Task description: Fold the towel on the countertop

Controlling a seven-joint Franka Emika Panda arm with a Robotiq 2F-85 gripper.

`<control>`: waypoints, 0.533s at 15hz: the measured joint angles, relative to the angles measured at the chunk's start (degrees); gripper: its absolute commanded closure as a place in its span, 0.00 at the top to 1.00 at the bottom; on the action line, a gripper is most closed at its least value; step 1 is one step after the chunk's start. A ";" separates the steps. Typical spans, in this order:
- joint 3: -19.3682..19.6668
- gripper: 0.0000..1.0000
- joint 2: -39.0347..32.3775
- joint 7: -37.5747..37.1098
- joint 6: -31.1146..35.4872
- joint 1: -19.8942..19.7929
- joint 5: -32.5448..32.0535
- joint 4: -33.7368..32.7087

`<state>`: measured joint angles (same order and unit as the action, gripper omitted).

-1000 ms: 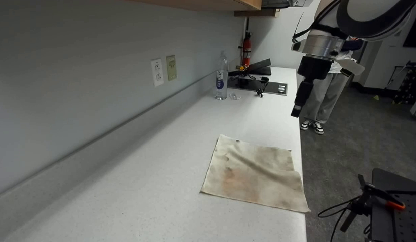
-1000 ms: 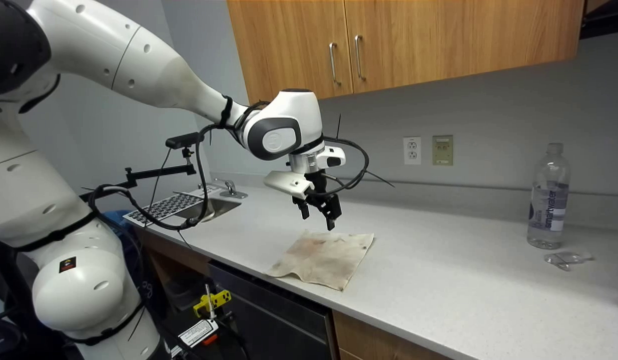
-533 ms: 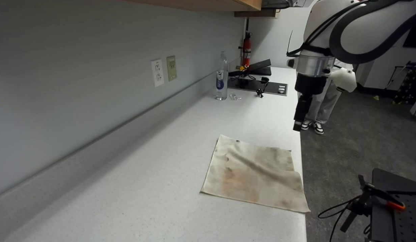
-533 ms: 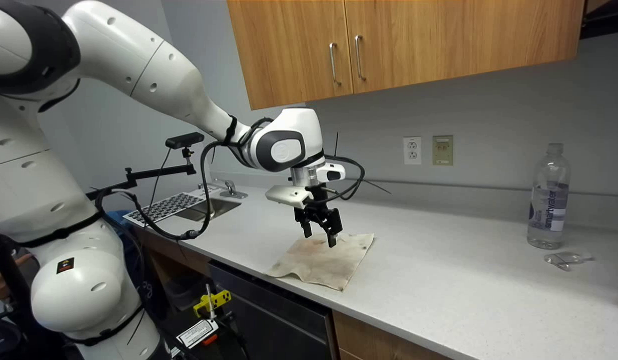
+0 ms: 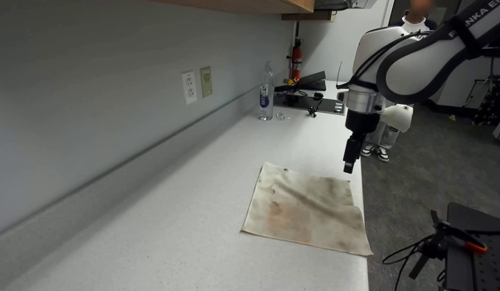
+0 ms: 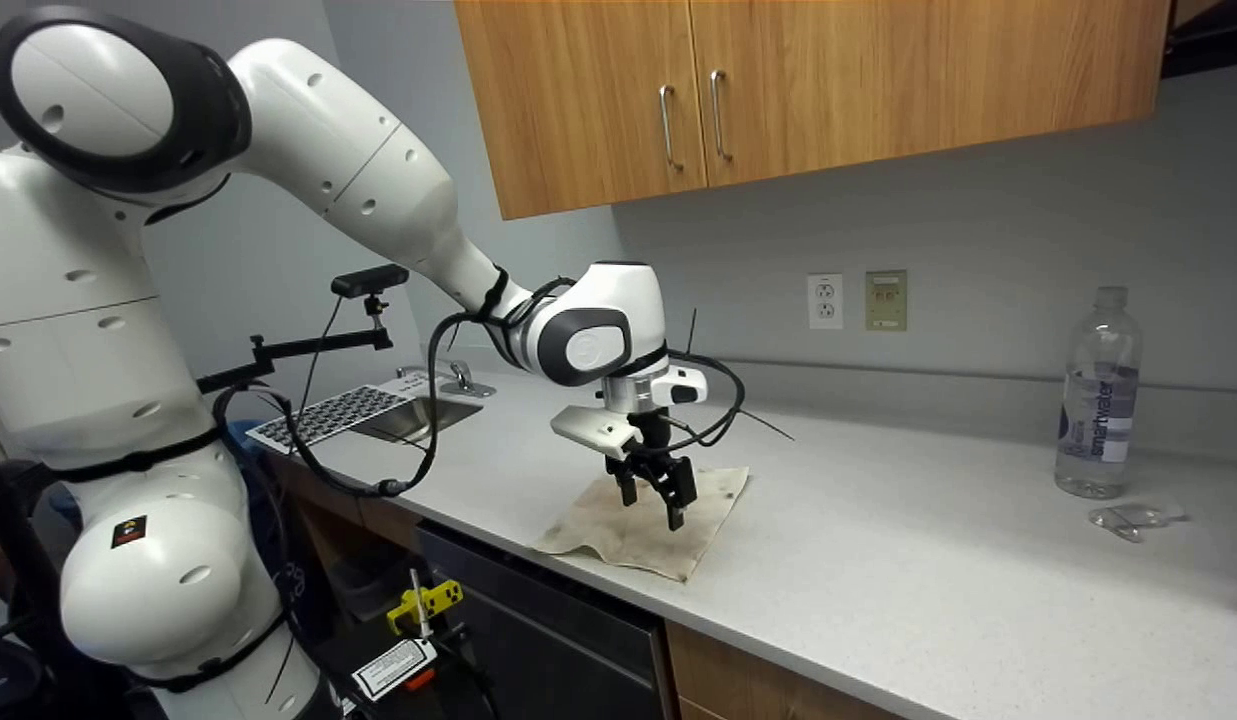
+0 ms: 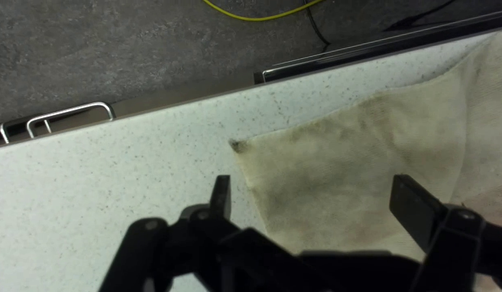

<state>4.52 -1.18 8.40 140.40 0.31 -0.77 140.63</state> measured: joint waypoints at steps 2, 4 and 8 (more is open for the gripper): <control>0.00 1.00 -0.83 0.06 0.06 -0.06 0.38 -0.32; 0.00 1.00 -0.96 0.06 0.06 -0.06 0.42 -0.56; -0.01 1.00 -0.97 0.05 0.06 -0.06 0.38 -0.73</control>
<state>4.51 -2.15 8.45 140.46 0.25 -0.39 139.89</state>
